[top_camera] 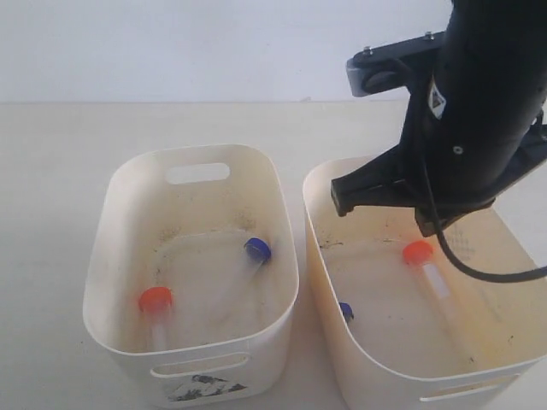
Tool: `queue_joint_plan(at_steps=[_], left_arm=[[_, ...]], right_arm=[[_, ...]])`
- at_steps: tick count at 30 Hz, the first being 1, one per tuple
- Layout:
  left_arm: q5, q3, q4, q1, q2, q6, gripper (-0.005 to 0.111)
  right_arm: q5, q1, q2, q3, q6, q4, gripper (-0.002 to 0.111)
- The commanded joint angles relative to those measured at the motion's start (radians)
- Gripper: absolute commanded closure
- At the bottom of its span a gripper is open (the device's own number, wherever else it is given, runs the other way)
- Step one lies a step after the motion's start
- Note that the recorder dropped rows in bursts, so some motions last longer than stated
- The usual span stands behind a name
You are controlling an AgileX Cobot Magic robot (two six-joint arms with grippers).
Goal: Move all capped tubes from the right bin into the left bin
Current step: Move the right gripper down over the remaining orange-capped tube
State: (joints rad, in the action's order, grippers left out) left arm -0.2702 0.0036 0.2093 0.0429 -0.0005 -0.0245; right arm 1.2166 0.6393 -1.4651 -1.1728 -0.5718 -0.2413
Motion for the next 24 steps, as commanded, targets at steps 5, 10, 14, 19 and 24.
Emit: queue_joint_plan(at_steps=[5, 10, 14, 19, 24], left_arm=[[0.009, -0.004, -0.004, 0.001, 0.000, -0.013, 0.102], [0.009, -0.004, -0.004, 0.001, 0.000, -0.013, 0.102], [0.009, -0.004, -0.004, 0.001, 0.000, -0.013, 0.102], [0.009, -0.004, -0.004, 0.001, 0.000, -0.013, 0.102], [0.009, -0.004, -0.004, 0.001, 0.000, -0.013, 0.102]], right_arm=[[0.004, -0.001, -0.099, -0.002, -0.012, -0.059, 0.108], [0.004, -0.001, -0.153, -0.002, 0.028, -0.080, 0.108], [0.004, -0.001, -0.172, -0.001, 0.028, -0.120, 0.108], [0.004, -0.001, -0.172, 0.058, 0.019, -0.138, 0.108], [-0.050, -0.001, -0.177, 0.114, -0.036, -0.138, 0.108]])
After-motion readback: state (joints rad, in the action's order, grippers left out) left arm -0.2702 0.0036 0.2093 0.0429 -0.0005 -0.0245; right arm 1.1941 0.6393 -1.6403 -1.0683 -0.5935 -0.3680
